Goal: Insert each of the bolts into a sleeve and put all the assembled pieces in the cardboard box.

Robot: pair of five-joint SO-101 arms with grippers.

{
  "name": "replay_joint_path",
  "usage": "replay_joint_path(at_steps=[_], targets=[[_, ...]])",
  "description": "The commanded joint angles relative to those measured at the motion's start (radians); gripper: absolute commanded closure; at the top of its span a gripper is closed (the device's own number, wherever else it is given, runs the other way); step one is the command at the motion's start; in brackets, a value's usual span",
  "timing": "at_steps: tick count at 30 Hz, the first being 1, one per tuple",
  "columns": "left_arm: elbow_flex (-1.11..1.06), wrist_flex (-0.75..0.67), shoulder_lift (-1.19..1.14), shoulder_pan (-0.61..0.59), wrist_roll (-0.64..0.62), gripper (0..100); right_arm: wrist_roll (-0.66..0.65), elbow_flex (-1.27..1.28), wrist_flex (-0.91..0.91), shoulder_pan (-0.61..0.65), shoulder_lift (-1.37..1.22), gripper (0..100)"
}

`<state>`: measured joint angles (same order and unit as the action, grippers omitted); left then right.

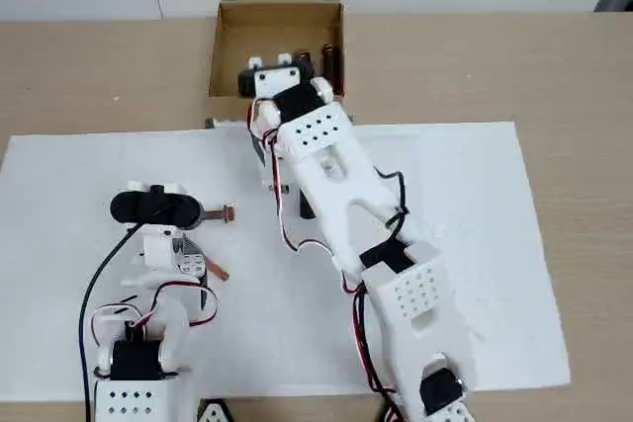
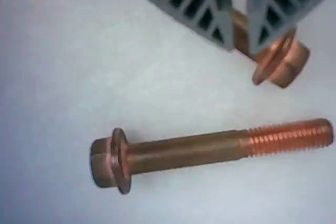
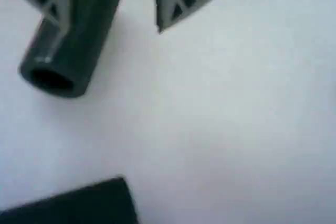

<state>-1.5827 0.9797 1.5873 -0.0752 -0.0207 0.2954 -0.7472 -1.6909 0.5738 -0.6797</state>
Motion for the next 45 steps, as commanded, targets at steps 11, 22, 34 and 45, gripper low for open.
replay_joint_path(at_steps=[11,22,34,45], targets=[[0.004,-0.023,0.008,-0.006,0.002,99,0.038,0.048,-0.008,0.005,0.01,80.0],[0.004,-0.023,0.008,-0.006,0.002,99,0.041,0.051,-0.004,0.001,-0.056,80.1],[0.004,-0.023,0.008,-0.006,0.002,99,0.04,0.044,-0.004,-0.001,-0.09,98.1],[0.004,-0.023,0.008,-0.006,0.002,99,0.034,0.044,-0.008,0.002,0.17,99.6]])
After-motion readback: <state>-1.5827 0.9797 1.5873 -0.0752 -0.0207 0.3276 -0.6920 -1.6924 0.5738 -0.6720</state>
